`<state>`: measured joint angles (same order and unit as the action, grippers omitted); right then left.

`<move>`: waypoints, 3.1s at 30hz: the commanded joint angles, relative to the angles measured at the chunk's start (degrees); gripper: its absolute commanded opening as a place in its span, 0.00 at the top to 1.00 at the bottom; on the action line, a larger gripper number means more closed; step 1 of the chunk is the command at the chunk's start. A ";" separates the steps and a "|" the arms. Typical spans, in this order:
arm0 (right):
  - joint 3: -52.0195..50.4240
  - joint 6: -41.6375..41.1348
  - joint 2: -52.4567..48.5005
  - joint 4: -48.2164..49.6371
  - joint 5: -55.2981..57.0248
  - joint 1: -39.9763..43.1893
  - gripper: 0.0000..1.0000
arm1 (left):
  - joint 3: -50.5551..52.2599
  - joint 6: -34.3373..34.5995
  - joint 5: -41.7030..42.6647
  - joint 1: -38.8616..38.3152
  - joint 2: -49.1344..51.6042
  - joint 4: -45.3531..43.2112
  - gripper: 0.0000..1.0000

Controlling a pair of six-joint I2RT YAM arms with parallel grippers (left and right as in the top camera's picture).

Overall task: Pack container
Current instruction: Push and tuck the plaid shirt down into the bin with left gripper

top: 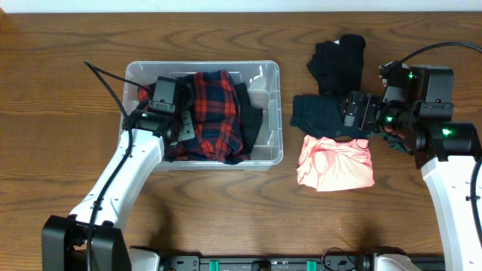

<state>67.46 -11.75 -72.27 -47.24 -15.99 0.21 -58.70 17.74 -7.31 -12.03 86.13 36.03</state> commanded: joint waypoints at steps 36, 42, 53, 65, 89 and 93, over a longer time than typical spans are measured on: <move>0.90 -0.63 -0.02 0.00 0.15 0.48 0.01 | -1.49 -1.20 15.26 -3.15 14.56 3.50 0.36; 0.90 -0.63 -0.02 0.00 0.15 0.48 0.01 | -3.87 -1.18 16.87 -3.17 17.09 6.03 0.39; 0.90 -0.63 -0.02 0.00 0.15 0.48 0.01 | -11.91 -1.25 17.16 -3.21 0.76 14.40 0.39; 0.90 -0.63 -0.02 0.00 0.15 0.48 0.01 | -10.86 -6.54 18.99 -8.87 -7.39 6.54 0.39; 0.90 -0.63 -0.02 0.00 0.15 0.48 0.01 | -13.77 -5.42 20.41 -17.16 10.75 9.53 0.38; 0.90 -0.63 -0.02 0.00 0.15 0.48 0.01 | -18.86 -5.49 19.41 -17.14 3.37 12.76 0.38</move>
<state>67.46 -11.75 -72.27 -47.27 -16.01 0.21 -72.58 12.01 12.95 -29.10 96.27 48.16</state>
